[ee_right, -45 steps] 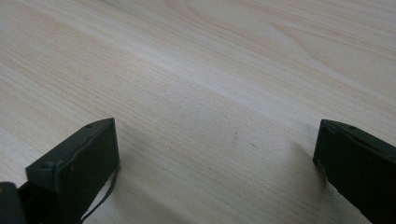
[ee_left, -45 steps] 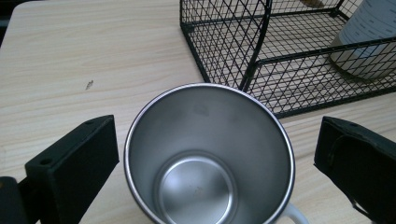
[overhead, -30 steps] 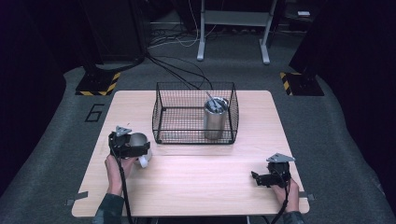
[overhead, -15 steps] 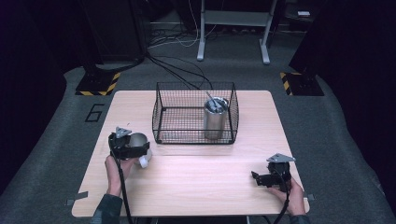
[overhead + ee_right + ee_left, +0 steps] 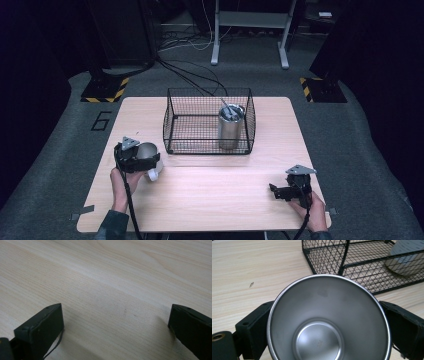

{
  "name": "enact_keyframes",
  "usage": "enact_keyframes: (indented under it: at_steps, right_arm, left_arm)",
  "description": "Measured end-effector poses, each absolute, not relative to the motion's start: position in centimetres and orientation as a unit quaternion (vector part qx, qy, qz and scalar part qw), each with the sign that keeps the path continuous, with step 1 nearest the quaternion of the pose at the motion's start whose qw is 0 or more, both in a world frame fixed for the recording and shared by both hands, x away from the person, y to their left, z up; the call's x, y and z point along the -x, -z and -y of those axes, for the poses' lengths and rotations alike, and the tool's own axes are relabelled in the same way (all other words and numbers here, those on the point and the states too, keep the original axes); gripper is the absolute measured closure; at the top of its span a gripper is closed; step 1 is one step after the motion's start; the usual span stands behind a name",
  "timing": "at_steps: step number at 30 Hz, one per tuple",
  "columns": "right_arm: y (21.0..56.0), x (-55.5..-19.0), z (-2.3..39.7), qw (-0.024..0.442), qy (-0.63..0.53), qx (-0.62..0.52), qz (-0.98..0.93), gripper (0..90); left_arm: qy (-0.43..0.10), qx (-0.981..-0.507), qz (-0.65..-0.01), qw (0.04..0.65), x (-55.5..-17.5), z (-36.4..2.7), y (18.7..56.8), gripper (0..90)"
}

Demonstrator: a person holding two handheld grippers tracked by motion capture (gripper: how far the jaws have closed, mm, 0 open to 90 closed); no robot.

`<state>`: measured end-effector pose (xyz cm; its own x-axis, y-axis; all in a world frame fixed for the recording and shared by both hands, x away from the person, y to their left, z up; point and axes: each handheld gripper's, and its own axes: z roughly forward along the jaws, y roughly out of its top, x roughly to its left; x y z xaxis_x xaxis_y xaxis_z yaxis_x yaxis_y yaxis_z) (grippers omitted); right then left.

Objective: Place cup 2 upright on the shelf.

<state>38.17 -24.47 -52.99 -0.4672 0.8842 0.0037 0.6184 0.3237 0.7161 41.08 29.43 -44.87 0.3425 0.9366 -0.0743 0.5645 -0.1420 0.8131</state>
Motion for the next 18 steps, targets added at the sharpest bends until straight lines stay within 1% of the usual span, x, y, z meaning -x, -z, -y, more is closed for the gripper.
enact_keyframes:
  at_steps: [10,13,18]
  right_arm:
    - [53.0,-38.3,24.5,0.200,-0.334,-0.468,-0.793,0.0]
    - [53.0,-38.6,24.8,0.189,-0.338,-0.450,-0.805,0.0]
    - [53.0,-38.7,25.0,0.187,-0.340,-0.440,-0.810,0.0]
  left_arm:
    - [-0.235,-0.737,-0.502,0.387,-39.9,-29.0,43.7,5.9]
    - [-0.237,-0.738,-0.494,0.393,-39.6,-28.7,43.3,5.9]
    - [-0.235,-0.744,-0.480,0.401,-39.1,-28.3,42.6,5.9]
